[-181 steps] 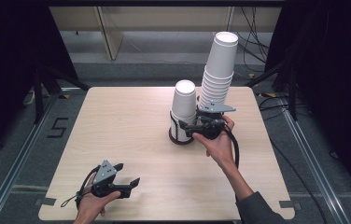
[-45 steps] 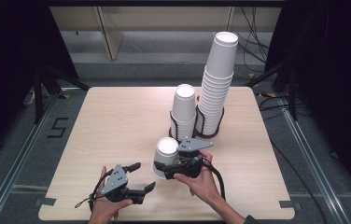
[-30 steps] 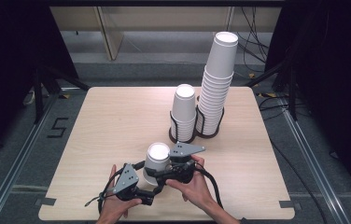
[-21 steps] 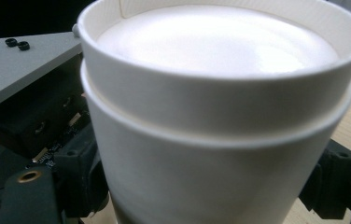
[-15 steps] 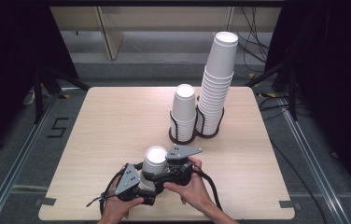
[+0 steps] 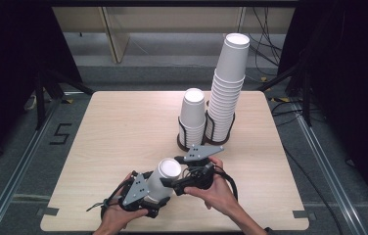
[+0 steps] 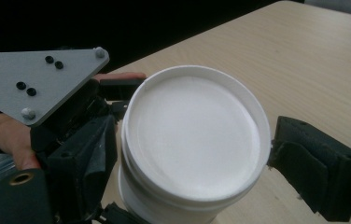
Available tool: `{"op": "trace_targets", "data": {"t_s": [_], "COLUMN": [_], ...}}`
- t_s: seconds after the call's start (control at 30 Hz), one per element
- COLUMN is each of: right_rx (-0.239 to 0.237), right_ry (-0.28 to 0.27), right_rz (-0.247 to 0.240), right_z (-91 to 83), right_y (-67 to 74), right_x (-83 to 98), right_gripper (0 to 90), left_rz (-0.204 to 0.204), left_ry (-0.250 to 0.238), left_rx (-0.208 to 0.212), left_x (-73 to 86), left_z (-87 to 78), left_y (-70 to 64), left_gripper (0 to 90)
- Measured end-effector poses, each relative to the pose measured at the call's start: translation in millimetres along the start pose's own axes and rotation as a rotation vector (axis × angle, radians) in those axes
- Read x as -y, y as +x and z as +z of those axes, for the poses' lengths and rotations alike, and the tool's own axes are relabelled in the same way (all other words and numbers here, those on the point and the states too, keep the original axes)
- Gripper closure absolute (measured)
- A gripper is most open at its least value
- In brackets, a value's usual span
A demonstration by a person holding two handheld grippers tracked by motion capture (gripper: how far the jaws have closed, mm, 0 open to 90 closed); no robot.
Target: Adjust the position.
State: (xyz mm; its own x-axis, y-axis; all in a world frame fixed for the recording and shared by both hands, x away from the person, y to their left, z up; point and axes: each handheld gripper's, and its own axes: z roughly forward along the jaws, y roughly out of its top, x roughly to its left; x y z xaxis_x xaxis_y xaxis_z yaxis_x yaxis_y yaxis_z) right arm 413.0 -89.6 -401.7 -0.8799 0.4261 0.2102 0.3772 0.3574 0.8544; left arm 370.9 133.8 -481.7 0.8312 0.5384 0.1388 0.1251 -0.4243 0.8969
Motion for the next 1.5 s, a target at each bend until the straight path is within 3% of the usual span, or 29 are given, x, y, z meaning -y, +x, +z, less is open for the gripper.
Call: {"op": "trace_targets", "data": {"t_s": [0.1, 0.27, 0.3, 0.37, 0.4, 0.57, 0.6, 0.67, 0.77, 0.9, 1.13, 1.2, 1.5], "right_rx": [-0.021, -0.041, -0.053, -0.069, -0.066, -0.087, -0.090, -0.089, -0.095, -0.116, -0.141, -0.136, -0.170], "right_ry": [0.038, 0.061, 0.085, 0.080, 0.078, 0.014, -0.016, -0.040, -0.089, -0.136, -0.143, -0.135, -0.119], "right_rz": [-0.005, -0.010, -0.027, -0.026, 0.008, 0.057, 0.102, 0.086, 0.122, 0.153, 0.184, 0.193, 0.216], "right_z": [1.5, 5.4, 5.2, 6.4, 5.0, -0.4, -4.9, -6.5, -10.6, -12.3, -10.2, -9.0, -10.5], "right_y": [0.1, 0.7, -0.1, -0.9, -0.2, -5.2, -5.2, -7.6, -8.9, -8.9, -11.4, -12.6, -16.7], "right_x": [1.8, 3.8, 4.3, 4.8, 5.0, 2.3, 0.7, -0.4, -1.7, -3.3, -1.0, 0.4, 0.7], "right_gripper": [15.6, 16.6, 21.9, 23.0, 24.1, 25.8, 25.9, 26.0, 26.1, 26.1, 26.1, 26.1, 25.2], "left_rz": [0.048, 0.083, 0.083, 0.079, 0.079, 0.033, 0.001, -0.002, -0.020, -0.097, -0.077, -0.083, -0.034], "left_ry": [0.034, 0.067, 0.070, 0.074, 0.067, -0.067, -0.125, -0.148, -0.183, -0.205, -0.265, -0.247, -0.189], "left_rx": [0.022, 0.043, 0.046, 0.058, 0.052, 0.043, 0.030, 0.031, 0.013, -0.014, -0.011, -0.004, 0.012], "left_x": [-1.5, -1.2, -1.0, -0.1, 0.4, 4.7, 6.0, 6.3, 4.9, 5.0, 3.4, 3.0, -2.7], "left_z": [0.0, 0.8, 1.0, 1.6, 1.6, 0.1, -1.1, -1.8, -4.2, -2.5, -4.9, -7.4, -12.0], "left_y": [-3.0, -4.7, -5.4, -5.5, -5.2, -1.8, -1.1, -0.2, 0.5, 1.6, 1.0, 2.8, 7.0], "left_gripper": [8.6, 8.6, 8.5, 8.3, 7.5, 3.7, 3.4, 3.4, 3.1, 3.5, 4.0, 5.5, 10.2]}}
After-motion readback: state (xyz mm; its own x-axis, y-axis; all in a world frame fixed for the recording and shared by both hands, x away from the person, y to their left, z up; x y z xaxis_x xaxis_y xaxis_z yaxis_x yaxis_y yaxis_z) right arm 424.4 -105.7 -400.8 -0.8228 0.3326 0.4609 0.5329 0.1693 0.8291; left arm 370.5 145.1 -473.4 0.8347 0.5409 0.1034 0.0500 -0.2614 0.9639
